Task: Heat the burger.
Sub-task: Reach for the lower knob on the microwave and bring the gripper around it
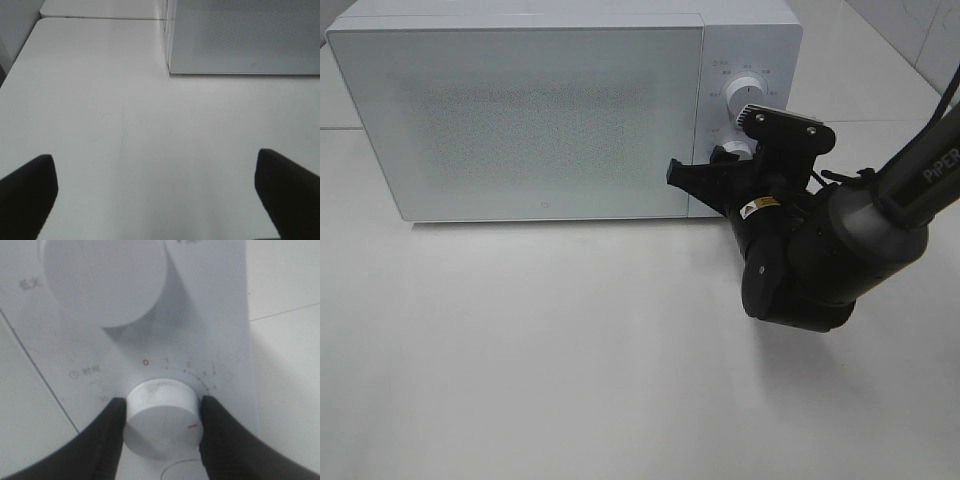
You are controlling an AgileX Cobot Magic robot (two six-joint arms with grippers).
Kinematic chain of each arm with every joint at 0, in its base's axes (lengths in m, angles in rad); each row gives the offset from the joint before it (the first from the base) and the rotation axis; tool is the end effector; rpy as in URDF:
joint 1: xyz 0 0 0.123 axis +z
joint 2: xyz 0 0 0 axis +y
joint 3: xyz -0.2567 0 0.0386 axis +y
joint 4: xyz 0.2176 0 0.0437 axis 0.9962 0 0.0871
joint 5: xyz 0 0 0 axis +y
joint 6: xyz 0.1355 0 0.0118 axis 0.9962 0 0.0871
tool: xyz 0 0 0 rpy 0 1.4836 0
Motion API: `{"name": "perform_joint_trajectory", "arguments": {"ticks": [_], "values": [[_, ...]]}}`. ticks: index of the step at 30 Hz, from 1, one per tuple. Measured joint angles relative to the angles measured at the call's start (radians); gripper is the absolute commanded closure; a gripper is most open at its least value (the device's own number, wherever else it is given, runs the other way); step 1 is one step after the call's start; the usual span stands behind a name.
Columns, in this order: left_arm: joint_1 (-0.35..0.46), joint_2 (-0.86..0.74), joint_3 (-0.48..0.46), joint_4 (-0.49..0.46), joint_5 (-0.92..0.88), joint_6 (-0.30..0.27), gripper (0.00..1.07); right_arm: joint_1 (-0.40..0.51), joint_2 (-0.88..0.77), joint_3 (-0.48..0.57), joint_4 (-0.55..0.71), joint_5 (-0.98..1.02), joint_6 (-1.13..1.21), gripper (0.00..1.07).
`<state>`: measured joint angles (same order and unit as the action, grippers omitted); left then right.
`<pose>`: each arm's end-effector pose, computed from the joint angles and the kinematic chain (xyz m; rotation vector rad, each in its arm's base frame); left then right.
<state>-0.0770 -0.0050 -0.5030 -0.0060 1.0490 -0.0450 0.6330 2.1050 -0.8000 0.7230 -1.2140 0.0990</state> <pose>0.0340 -0.0033 0.2447 0.0327 2.0253 -0.0843 0.3477 0.1505 0.1142 0.3048 1.6322 0.2219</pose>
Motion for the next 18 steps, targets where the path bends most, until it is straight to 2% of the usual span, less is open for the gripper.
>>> {"name": "perform_joint_trajectory", "arguments": {"ticks": [2, 5, 13, 14, 16, 18], "values": [[0.000, 0.000, 0.000, 0.000, 0.000, 0.000, 0.07, -0.003, 0.000, 0.005, -0.023, -0.005, 0.177, 1.07], [0.000, 0.000, 0.000, 0.000, 0.000, 0.000, 0.07, -0.003, 0.000, 0.007, -0.025, -0.006, 0.225, 1.07], [0.000, 0.000, 0.000, 0.000, 0.000, 0.000, 0.07, -0.006, 0.001, 0.014, -0.057, -0.010, 0.661, 1.07], [0.000, 0.000, 0.000, 0.000, 0.000, 0.000, 0.07, -0.006, 0.001, 0.014, -0.057, -0.010, 0.661, 1.07], [0.000, 0.000, 0.000, 0.000, 0.000, 0.000, 0.07, -0.009, 0.001, 0.017, -0.067, -0.013, 0.842, 1.07], [0.000, 0.000, 0.000, 0.000, 0.000, 0.000, 0.07, -0.009, 0.001, 0.017, -0.068, -0.015, 0.882, 1.07]]}}
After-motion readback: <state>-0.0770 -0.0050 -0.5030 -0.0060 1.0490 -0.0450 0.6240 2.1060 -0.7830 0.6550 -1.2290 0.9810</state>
